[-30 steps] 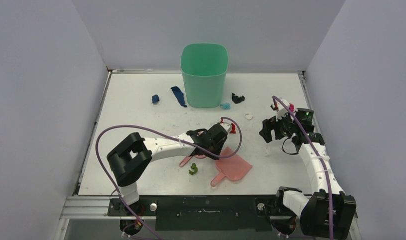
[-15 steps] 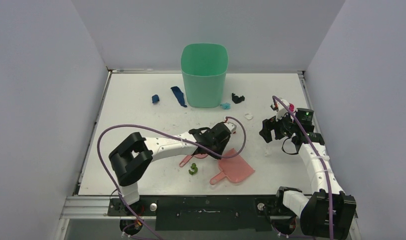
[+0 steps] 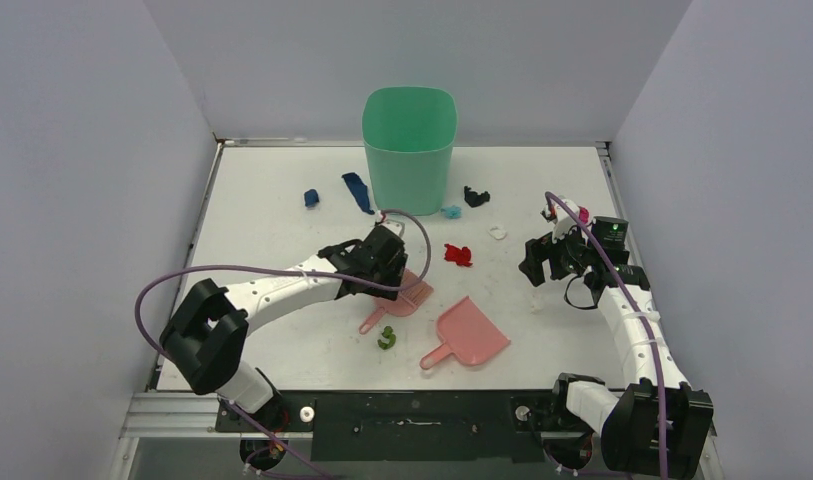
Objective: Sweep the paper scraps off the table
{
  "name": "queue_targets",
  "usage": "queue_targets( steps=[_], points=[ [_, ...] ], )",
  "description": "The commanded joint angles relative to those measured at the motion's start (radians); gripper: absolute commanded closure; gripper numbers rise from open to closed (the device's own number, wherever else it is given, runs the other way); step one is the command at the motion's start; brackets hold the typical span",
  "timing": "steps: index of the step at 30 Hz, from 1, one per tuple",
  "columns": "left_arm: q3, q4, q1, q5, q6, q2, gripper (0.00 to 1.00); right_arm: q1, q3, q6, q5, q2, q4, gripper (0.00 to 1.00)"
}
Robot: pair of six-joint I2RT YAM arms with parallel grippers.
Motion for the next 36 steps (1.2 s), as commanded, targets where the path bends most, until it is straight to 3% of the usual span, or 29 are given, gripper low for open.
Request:
queue_targets(
  steps=[1,15,24,34,36],
  points=[
    [-0.1,0.003,0.009,-0.018,-0.047,-0.065,0.41,0.004,0.014,-0.016,-0.018,-0.012,0.02,0.18],
    [-0.165,0.005,0.007,0.095,-0.031,-0.025,0.56,0.005,0.015,-0.018,-0.018,-0.005,0.016,0.18],
    [-0.166,0.013,-0.015,0.079,-0.017,0.009,0.58,0.006,0.015,-0.019,-0.018,-0.003,0.016,0.18],
    [-0.148,0.001,-0.064,0.058,0.03,0.078,0.69,0.005,0.014,-0.007,-0.029,0.001,0.015,0.18],
    [-0.147,0.001,-0.069,0.061,0.03,0.09,0.76,0.005,0.014,-0.006,-0.029,0.002,0.016,0.18]
  ],
)
